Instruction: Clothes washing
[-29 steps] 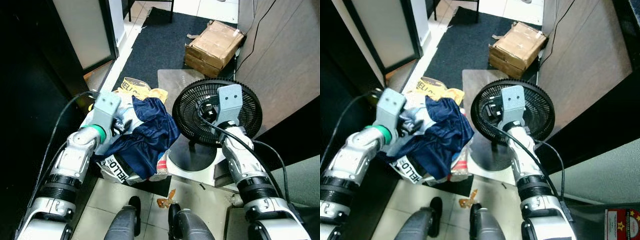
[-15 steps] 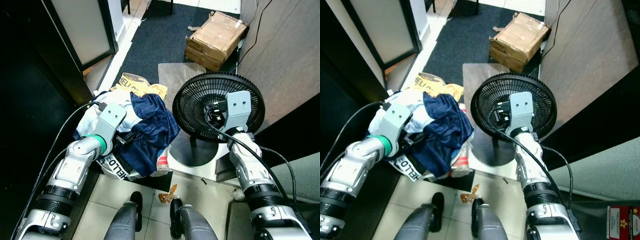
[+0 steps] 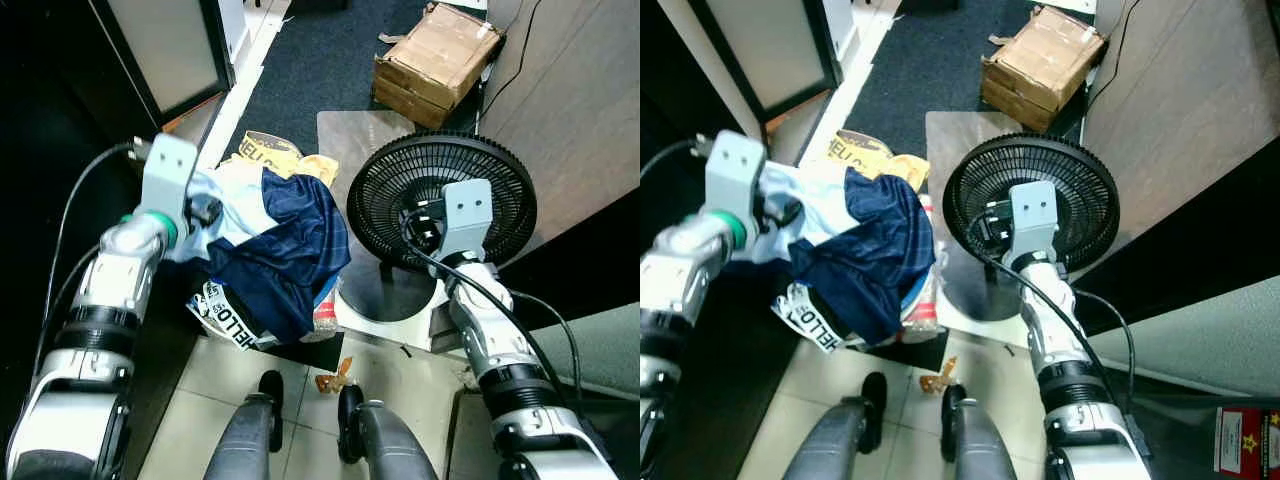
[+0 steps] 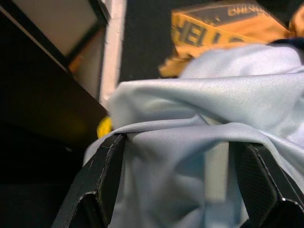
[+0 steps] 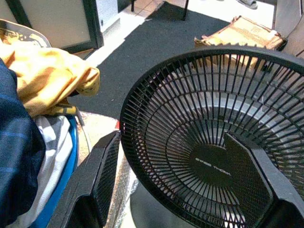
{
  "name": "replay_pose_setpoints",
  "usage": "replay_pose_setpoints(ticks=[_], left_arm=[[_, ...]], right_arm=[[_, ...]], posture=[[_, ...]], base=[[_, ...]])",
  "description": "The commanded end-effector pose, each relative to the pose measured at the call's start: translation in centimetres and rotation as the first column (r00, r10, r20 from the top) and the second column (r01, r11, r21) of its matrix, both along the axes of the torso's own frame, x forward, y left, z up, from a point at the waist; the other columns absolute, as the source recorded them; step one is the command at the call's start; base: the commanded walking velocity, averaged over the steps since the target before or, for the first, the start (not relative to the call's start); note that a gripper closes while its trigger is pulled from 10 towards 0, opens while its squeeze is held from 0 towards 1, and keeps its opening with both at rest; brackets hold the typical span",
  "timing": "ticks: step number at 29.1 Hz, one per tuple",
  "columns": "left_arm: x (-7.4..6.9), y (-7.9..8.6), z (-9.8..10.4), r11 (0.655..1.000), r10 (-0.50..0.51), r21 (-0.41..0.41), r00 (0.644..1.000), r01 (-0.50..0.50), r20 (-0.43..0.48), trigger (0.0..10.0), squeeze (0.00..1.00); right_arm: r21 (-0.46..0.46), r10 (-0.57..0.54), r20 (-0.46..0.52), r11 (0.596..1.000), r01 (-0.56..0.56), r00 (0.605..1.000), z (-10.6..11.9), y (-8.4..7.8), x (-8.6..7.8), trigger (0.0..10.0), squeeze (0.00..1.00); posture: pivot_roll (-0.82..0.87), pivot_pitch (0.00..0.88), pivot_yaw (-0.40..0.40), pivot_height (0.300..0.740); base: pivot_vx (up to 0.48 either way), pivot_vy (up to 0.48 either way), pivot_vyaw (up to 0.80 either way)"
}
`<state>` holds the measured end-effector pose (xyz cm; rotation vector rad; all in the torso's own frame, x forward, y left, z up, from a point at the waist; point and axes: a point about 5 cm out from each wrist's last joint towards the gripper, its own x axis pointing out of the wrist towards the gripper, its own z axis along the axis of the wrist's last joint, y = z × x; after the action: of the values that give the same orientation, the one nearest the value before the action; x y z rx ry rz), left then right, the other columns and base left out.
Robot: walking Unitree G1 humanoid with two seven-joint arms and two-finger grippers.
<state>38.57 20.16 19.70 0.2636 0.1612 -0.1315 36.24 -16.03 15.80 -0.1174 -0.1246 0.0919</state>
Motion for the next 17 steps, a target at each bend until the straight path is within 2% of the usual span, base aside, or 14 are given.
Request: replay_pose_setpoints(ticks=[1,6,7,8,10,11,12,13,14,16,17], left_arm=[[-0.1,-0.5,-1.9,1.0,-0.009,0.023,0.997,0.011,-0.072,10.0,0.0],[-0.1,-1.4,-3.4,0.996,-0.035,0.073,0.993,0.043,-0.113,10.0,0.0],[-0.2,-1.5,-3.7,0.996,-0.042,0.08,0.992,0.051,-0.121,10.0,0.39],[-0.3,-1.7,-3.9,0.995,-0.053,0.079,0.991,0.063,-0.123,10.0,1.0],[-0.4,-1.8,-4.1,0.995,-0.063,0.069,0.989,0.073,-0.13,10.0,1.0],[-0.4,-1.8,-4.2,0.995,-0.068,0.064,0.988,0.077,-0.136,0.7,1.0],[-0.4,-1.8,-4.2,0.995,-0.068,0.064,0.988,0.077,-0.136,0.7,1.0],[-0.5,-1.7,-4.2,0.995,-0.069,0.059,0.988,0.078,-0.139,0.0,0.76],[-0.5,-1.7,-4.2,0.995,-0.069,0.059,0.988,0.078,-0.139,0.0,0.76],[-0.5,-1.7,-4.2,0.996,-0.073,0.049,0.988,0.08,-0.139,0.0,0.49],[-0.5,-1.7,-4.2,0.996,-0.073,0.049,0.988,0.08,-0.139,0.0,0.49]], right_arm=[[0.001,-0.012,-0.049,1.0,0.012,0.999,-1.4,-0.3,-0.5,10.0,0.0],[0.0,-0.015,-0.051,1.0,0.015,0.999,-1.5,-0.5,-0.6,10.0,0.0],[-0.001,-0.017,-0.053,1.0,0.017,0.998,-1.5,-0.6,-0.7,10.0,0.0],[-0.002,-0.019,-0.054,1.0,0.019,0.998,-1.6,-0.7,-0.7,10.0,0.0],[-0.003,-0.02,-0.056,1.0,0.02,0.998,-1.6,-0.7,-0.7,10.0,0.0],[-0.003,-0.022,-0.058,1.0,0.022,0.998,-1.7,-0.7,-0.7,10.0,0.0],[-0.003,-0.022,-0.058,1.0,0.022,0.998,-1.7,-0.7,-0.7,10.0,0.0],[-0.003,-0.022,-0.059,1.0,0.022,0.998,-1.7,-0.7,-0.7,10.0,0.0],[-0.003,-0.022,-0.059,1.0,0.022,0.998,-1.7,-0.7,-0.7,10.0,0.0],[-0.001,-0.022,-0.061,1.0,0.022,0.998,-1.7,-0.6,-0.6,10.0,0.0],[-0.001,-0.022,-0.061,1.0,0.022,0.998,-1.7,-0.6,-0.6,10.0,0.0]], posture=[[0.01,0.402,0.044,0.74],[0.0,0.404,0.044,0.74],[0.0,0.407,0.044,0.74],[0.0,0.407,0.044,0.74],[0.0,0.409,0.044,0.74],[0.0,0.409,0.044,0.74],[0.0,0.409,0.044,0.74],[0.0,0.408,0.044,0.74],[0.0,0.408,0.044,0.74],[0.0,0.406,0.043,0.74],[0.0,0.406,0.043,0.74]], base=[[0.0,0.0,0.0],[0.0,0.0,0.0],[0.0,0.0,0.0],[0.0,0.0,0.0],[0.0,0.0,0.0],[0.0,0.0,0.0],[0.0,0.0,0.0],[0.0,0.0,0.0],[0.0,0.0,0.0],[0.0,0.0,0.0],[0.0,0.0,0.0]])
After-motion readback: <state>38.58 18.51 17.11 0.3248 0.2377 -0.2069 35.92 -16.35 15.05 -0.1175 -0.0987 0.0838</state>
